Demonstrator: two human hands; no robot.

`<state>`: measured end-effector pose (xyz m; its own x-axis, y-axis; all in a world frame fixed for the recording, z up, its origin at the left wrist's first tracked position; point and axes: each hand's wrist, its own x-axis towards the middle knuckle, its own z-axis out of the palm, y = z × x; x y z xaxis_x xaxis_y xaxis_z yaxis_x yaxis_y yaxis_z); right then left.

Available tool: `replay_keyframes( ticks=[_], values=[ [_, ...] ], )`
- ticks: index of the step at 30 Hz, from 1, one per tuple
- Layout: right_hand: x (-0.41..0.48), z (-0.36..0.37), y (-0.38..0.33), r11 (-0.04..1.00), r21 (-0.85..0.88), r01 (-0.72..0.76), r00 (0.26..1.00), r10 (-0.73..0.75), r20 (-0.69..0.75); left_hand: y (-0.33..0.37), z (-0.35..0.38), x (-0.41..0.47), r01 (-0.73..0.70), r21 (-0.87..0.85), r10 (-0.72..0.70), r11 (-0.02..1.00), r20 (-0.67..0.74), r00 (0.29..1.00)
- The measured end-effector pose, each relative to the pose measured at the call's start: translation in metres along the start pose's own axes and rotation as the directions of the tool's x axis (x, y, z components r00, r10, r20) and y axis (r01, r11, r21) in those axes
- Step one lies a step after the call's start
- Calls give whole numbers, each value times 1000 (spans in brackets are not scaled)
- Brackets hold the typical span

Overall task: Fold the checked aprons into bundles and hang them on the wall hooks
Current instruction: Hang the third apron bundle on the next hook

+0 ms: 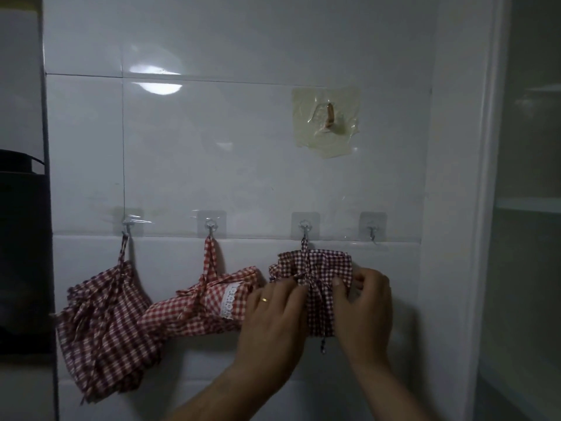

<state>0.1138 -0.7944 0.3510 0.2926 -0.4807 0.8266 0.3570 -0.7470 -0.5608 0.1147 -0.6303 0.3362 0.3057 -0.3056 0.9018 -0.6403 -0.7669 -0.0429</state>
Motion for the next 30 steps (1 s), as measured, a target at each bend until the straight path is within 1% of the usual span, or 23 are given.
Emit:
replay_keyframes(
  ticks=[1, 2, 3, 4, 6, 8, 9, 12, 14, 15, 17, 19, 21, 22, 23, 27, 30],
  values=[
    [-4, 2, 2, 995, -43, 92, 995, -90, 45, -1, 4, -6, -32, 26, 30, 999, 66, 997],
    [-7, 6, 4, 988, -72, 133, 986, -125, 109, -2, 8, -10, -43, 41, 38, 998, 110, 993],
    [-10, 8, 5, 987, -92, 130, 981, -114, 159, -2, 8, -12, -38, 38, 32, 999, 134, 990],
    [-12, 10, 6, 989, -105, 105, 981, -86, 172, 0, 7, -13, -36, 13, 34, 999, 141, 989],
    [-16, 10, 3, 989, -118, 91, 990, -77, 119, 4, -3, -16, -53, -45, 56, 998, 89, 994],
    [-20, 6, -7, 979, -151, 136, 990, -129, 56, 4, -14, -27, -75, -47, 74, 996, -21, 997],
    [-21, 4, -12, 971, -165, 174, 984, -169, 48, 0, -18, -34, -70, -55, 66, 996, -77, 995],
    [-27, 3, -27, 950, -158, 268, 962, -256, 92, -24, -26, -54, -16, -82, 0, 997, -190, 982],
    [-31, 3, -36, 936, -167, 309, 948, -290, 130, -44, -34, -62, 59, -64, -71, 996, -203, 977],
    [-33, 4, -40, 928, -175, 329, 940, -305, 150, -54, -38, -64, 107, -43, -113, 993, -185, 976],
    [-39, 6, -52, 903, -172, 394, 913, -363, 185, -74, -44, -63, 198, 15, -195, 980, -103, 975],
    [-48, 14, -67, 865, -134, 483, 857, -436, 274, -92, -44, -55, 256, 98, -257, 962, -2, 966],
    [-57, 28, -82, 826, -117, 551, 783, -464, 414, -106, -39, -47, 257, 151, -272, 954, 84, 959],
    [-60, 37, -86, 812, -133, 568, 758, -454, 468, -111, -36, -44, 251, 167, -272, 953, 113, 956],
    [-62, 46, -88, 807, -158, 570, 749, -430, 503, -115, -34, -41, 244, 182, -270, 952, 133, 953],
    [-63, 61, -92, 830, -242, 503, 785, -322, 529, -120, -32, -38, 245, 202, -278, 948, 151, 949],
    [-69, 49, -100, 857, -230, 462, 817, -311, 485, -116, -40, -44, 236, 176, -263, 956, 147, 954]
  ],
)
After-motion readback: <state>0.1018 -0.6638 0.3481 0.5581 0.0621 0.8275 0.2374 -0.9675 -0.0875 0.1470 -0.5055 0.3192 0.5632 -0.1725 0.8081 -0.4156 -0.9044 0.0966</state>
